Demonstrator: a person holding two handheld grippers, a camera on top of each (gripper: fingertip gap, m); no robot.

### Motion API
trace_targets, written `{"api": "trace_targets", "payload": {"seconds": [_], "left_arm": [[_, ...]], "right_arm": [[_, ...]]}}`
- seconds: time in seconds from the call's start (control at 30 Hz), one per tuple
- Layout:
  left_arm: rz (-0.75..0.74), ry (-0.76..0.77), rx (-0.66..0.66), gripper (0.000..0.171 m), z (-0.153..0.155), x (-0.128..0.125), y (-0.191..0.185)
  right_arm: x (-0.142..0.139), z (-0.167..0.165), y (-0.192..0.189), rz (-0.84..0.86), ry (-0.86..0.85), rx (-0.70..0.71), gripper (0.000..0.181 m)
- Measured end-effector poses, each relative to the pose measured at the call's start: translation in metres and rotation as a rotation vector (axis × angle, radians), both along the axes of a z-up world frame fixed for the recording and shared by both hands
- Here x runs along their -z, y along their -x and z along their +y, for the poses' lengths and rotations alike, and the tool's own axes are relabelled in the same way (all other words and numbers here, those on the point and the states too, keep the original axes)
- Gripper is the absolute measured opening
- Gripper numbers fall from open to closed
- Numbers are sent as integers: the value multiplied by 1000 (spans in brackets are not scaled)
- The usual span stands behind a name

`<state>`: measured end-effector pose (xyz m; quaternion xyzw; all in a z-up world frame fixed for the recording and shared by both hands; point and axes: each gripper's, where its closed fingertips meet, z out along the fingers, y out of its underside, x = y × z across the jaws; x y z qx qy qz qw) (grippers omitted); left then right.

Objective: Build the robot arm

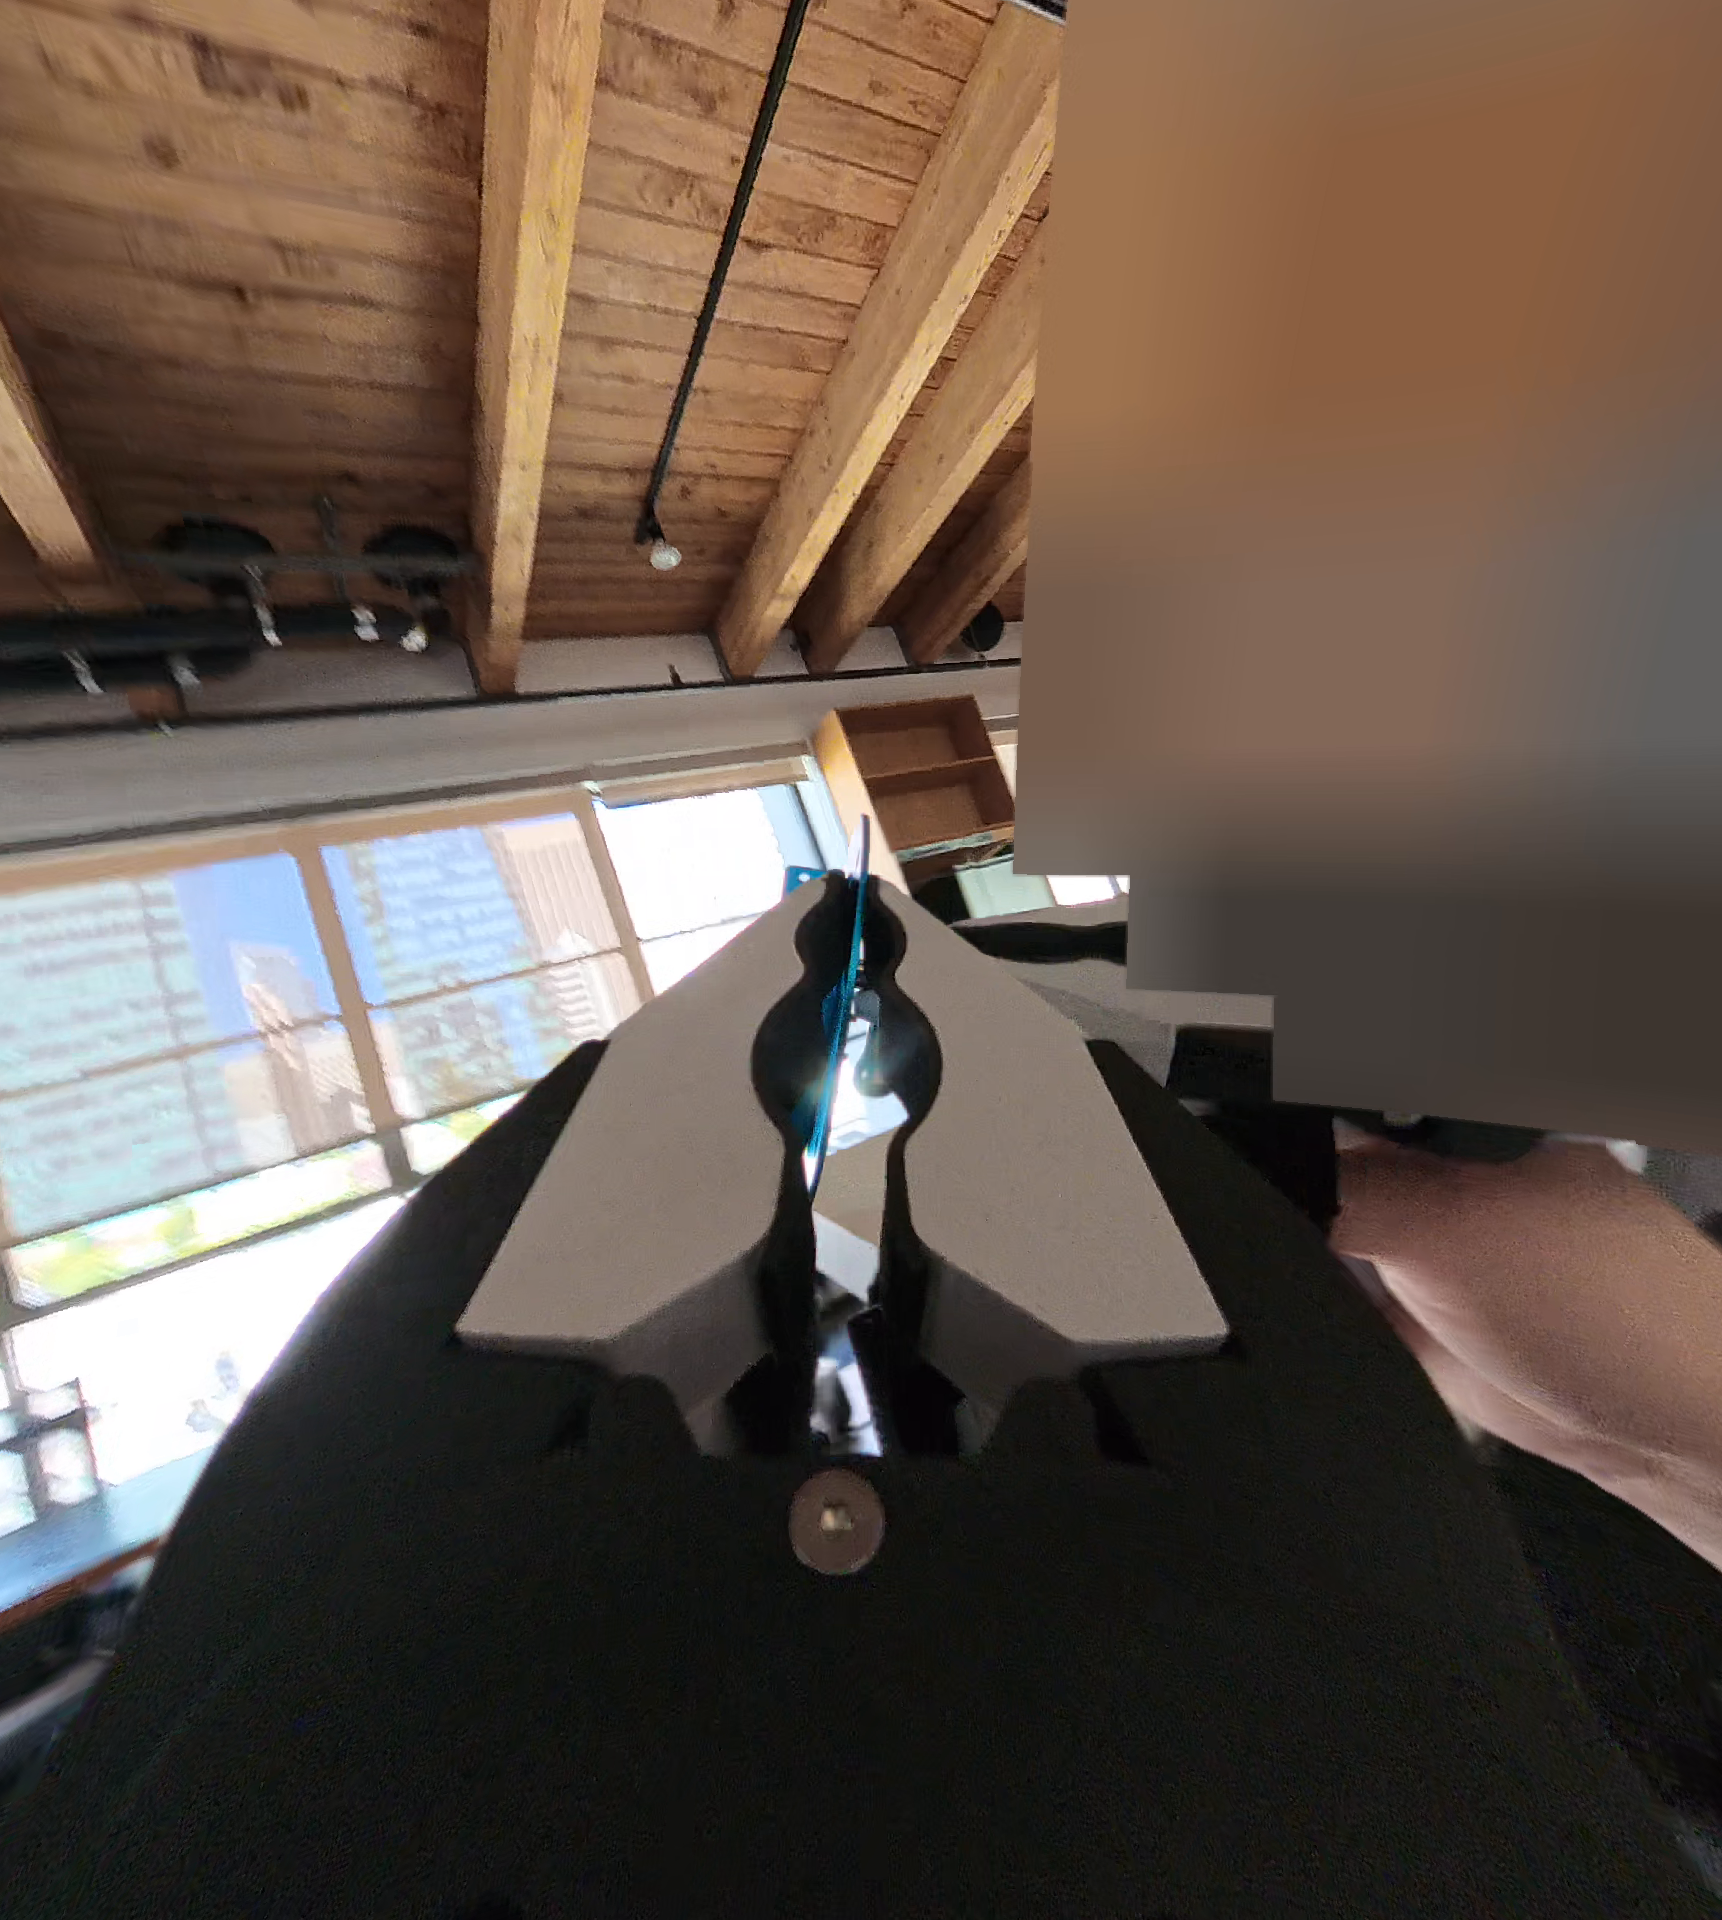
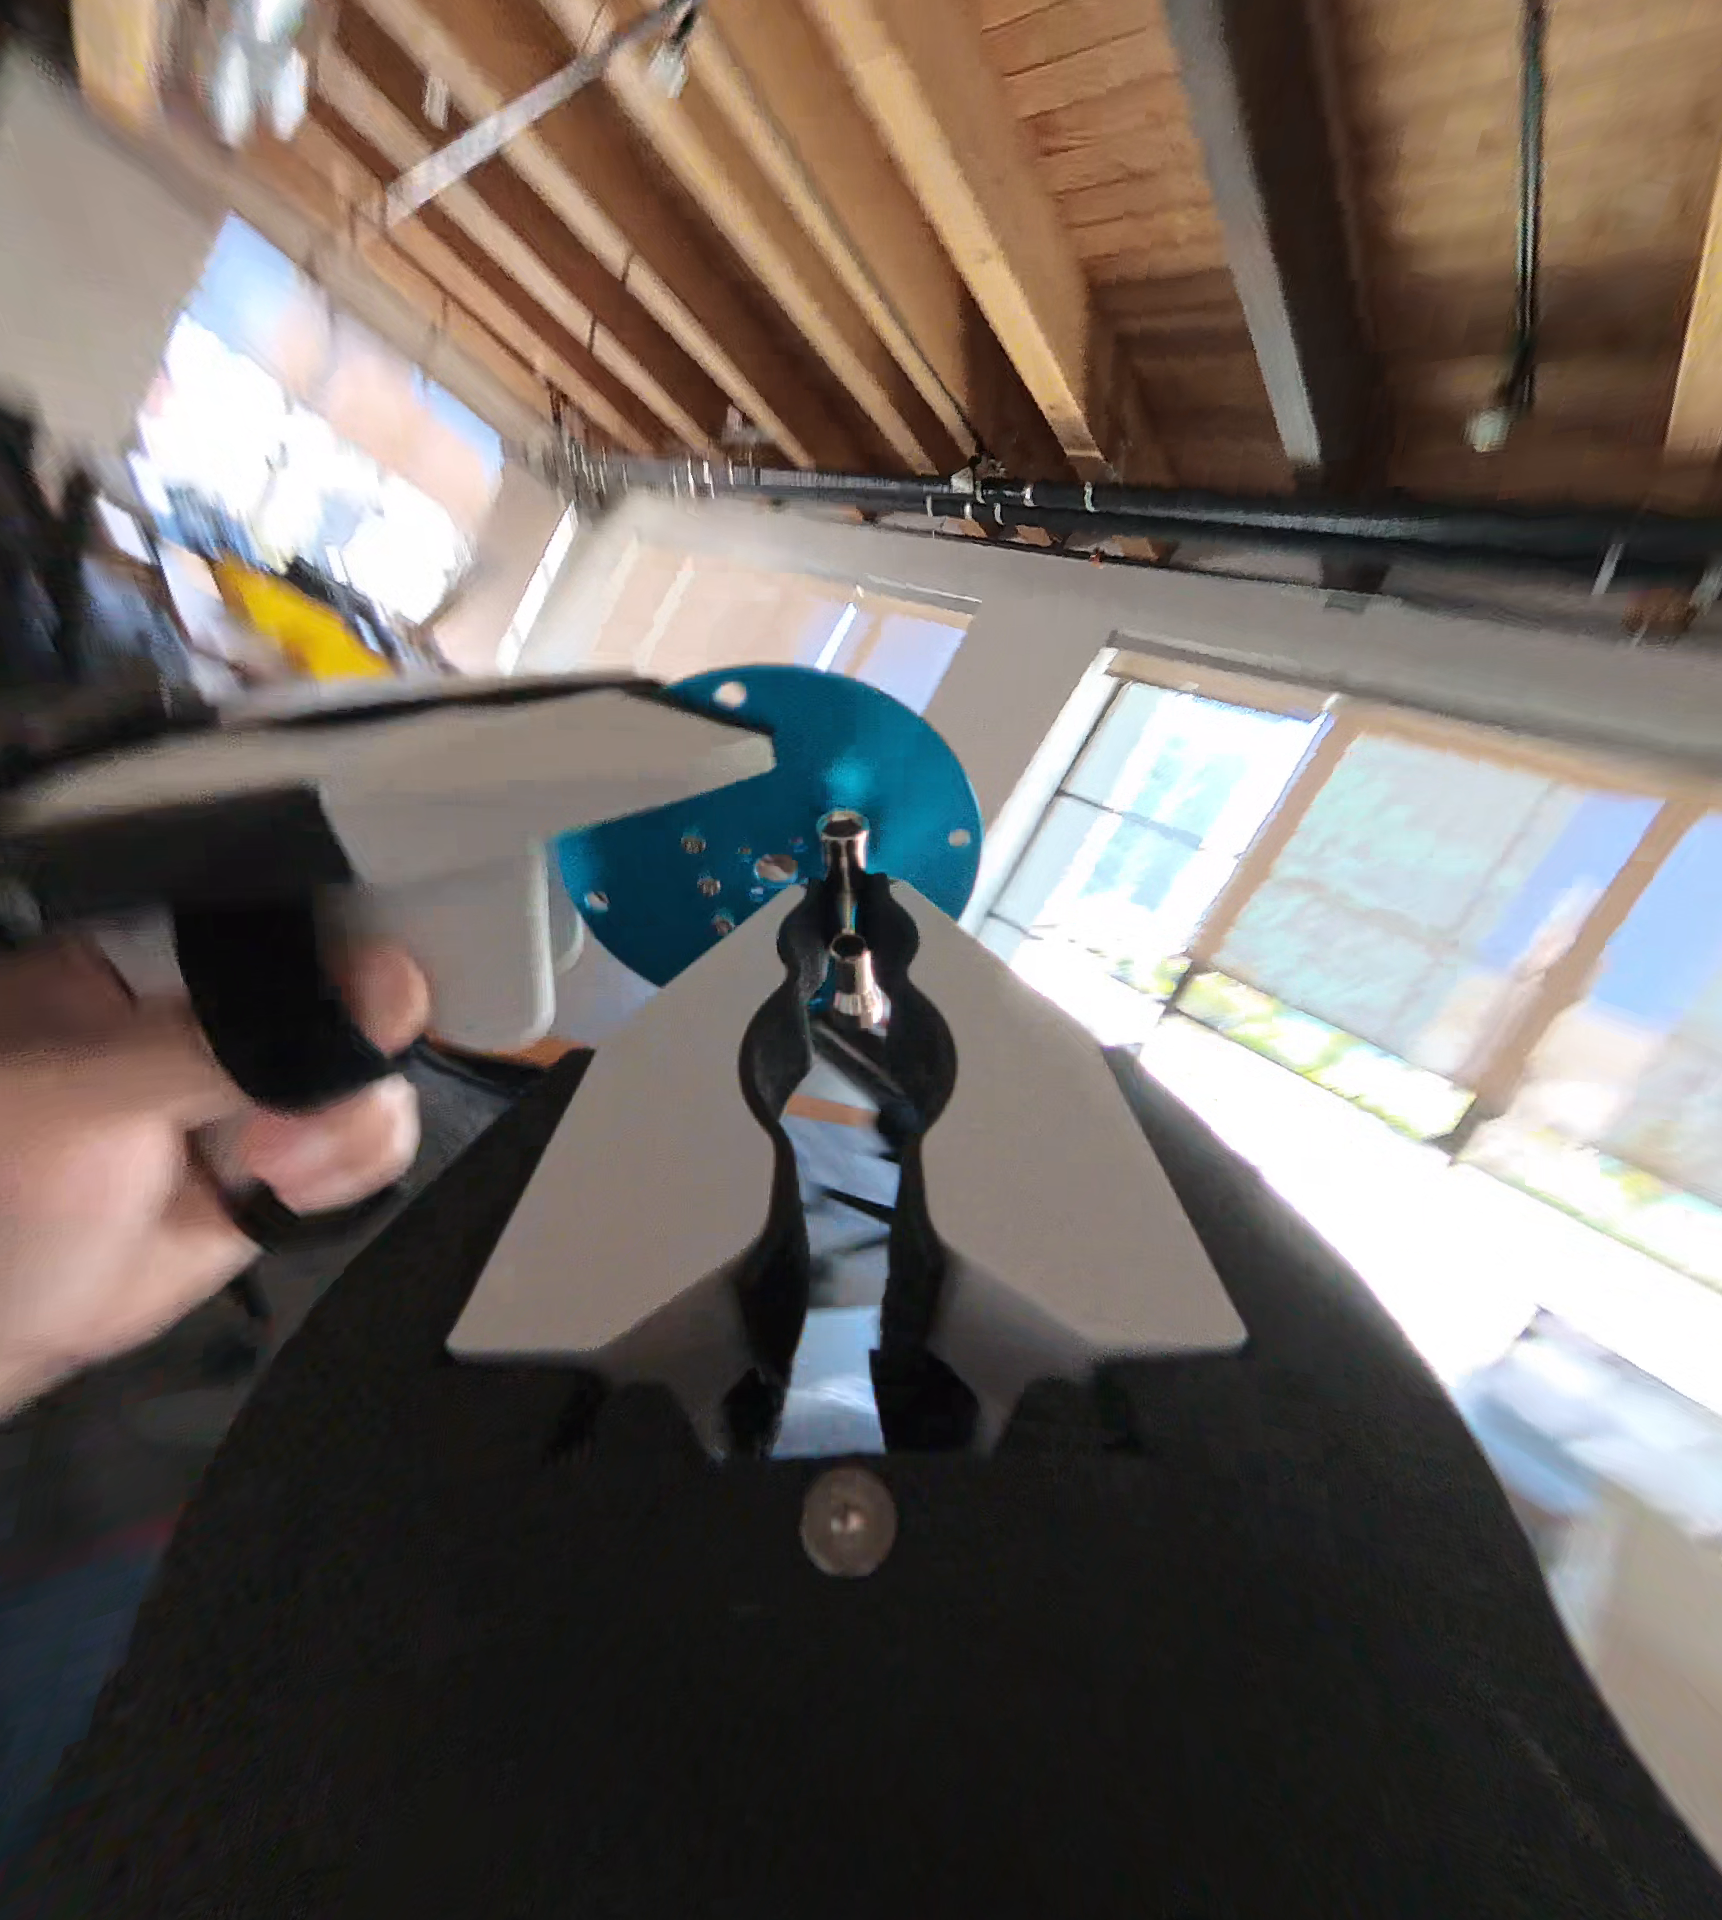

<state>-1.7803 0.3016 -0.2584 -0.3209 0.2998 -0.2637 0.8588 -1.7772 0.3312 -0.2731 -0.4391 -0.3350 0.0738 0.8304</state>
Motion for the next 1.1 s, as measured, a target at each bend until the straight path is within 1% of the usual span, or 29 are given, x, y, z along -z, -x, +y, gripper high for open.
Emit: {"api": "trace_targets", "payload": {"seconds": [0.07,0.13,0.2,0.27,0.33,0.37,0.4,0.47,0.5,0.57,0.7,0.8,0.87,0.93,1.0,1.03,1.07,1.1], "left_arm": [[30,-76,-71,0,-2,0,-5],[66,-153,-128,1,-3,2,-11],[96,-210,-153,1,-5,2,-14],[118,-289,-200,1,-10,1,-15],[144,-375,-254,0,-17,0,-15],[164,-415,-276,0,-20,2,-17],[182,-446,-298,0,-22,4,-18],[201,-518,-327,0,-31,9,-19],[207,-544,-333,0,-36,12,-20],[226,-589,-356,0,-42,17,-21],[238,-637,-367,0,-53,22,-20],[247,-644,-363,0,-56,24,-19],[244,-637,-345,0,-60,25,-19],[215,-583,-294,0,-62,22,-15],[151,-441,-155,0,-61,16,-5],[103,-366,-74,0,-61,10,4],[57,-293,-5,0,-58,5,13],[20,-231,54,0,-54,1,21]], "right_arm": [[-1,0,-2,236,137,-161,6],[-1,0,-3,450,275,-367,7],[-3,-1,-4,631,414,-627,6],[-6,-6,-3,776,562,-963,6],[-6,-14,-5,859,685,-1292,6],[-5,-18,-6,865,702,-1394,6],[-3,-20,-7,859,692,-1434,6],[0,-28,-8,785,613,-1435,6],[3,-33,-9,722,544,-1386,6],[9,-37,-11,584,381,-1197,6],[23,-26,-17,287,97,-667,6],[18,-37,-27,112,-194,-346,6],[17,-45,-21,-54,-337,-184,6],[14,-44,-17,-187,-465,24,6],[15,-46,-8,-345,-584,179,6],[12,-43,-7,-382,-613,271,7],[11,-40,-4,-424,-617,321,6],[10,-40,0,-444,-617,338,7]]}}
